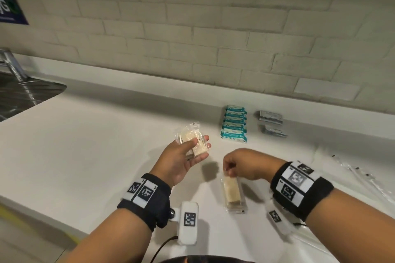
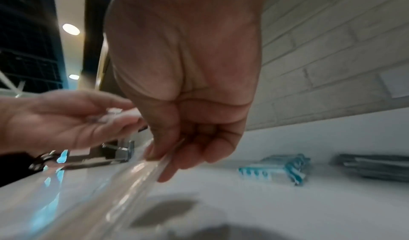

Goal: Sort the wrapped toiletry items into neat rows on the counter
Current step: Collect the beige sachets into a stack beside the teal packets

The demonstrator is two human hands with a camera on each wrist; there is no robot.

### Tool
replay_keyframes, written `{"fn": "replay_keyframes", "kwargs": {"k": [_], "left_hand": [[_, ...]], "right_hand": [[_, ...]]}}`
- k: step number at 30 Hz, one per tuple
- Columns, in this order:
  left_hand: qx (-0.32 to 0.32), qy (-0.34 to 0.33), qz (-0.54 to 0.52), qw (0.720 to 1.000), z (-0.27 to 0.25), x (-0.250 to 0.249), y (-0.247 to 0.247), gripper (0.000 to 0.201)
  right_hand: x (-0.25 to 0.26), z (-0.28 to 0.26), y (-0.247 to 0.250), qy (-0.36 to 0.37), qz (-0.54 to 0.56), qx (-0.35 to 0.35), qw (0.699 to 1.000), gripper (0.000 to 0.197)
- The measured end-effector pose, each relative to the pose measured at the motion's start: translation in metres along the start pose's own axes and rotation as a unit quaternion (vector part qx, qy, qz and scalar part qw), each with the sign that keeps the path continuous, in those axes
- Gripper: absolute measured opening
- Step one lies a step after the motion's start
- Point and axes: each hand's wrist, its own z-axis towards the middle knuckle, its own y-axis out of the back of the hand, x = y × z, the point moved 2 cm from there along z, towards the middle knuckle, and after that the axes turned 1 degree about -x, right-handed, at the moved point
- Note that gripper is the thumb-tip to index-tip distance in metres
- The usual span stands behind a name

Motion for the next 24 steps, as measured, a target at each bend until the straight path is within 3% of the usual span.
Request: {"fn": "replay_keyframes", "kwargs": {"k": [4, 6, 10, 14, 17, 21, 24], "left_hand": [[-0.014, -0.016, 0.021, 1.0, -0.002, -0.002, 0.003, 0.028], [-0.015, -0.019, 0.029, 0.999, -0.003, -0.003, 0.004, 0.026], [0.01, -0.007, 0.048, 0.999, -0.005, -0.002, 0.001, 0.026], [0.055, 0.013, 0.075, 0.996, -0.006, 0.003, -0.008, 0.032], [0.054, 0.025, 0.076, 0.995, -0.003, 0.004, -0.01, 0.033], [0.016, 0.072, 0.041, 0.996, 0.001, 0.001, -0.01, 0.044], [-0.007, 0.056, 0.027, 0.998, 0.003, 0.001, -0.008, 0.026]], "right_hand": [[0.0, 0.006, -0.014, -0.02, -0.019, -0.039, 0.999, 0.024], [-0.001, 0.007, -0.004, -0.03, 0.076, -0.114, 0.99, 0.024], [0.007, 0.002, 0.018, -0.01, 0.371, -0.202, 0.906, 0.016], [0.017, -0.001, 0.022, 0.016, 0.452, -0.214, 0.866, 0.007], [0.013, -0.002, 0.025, 0.018, 0.406, -0.271, 0.873, 0.012], [0.014, -0.013, 0.032, 0.096, 0.203, -0.36, 0.905, 0.009], [0.014, -0.017, 0.03, 0.142, 0.059, -0.379, 0.912, 0.003]]}}
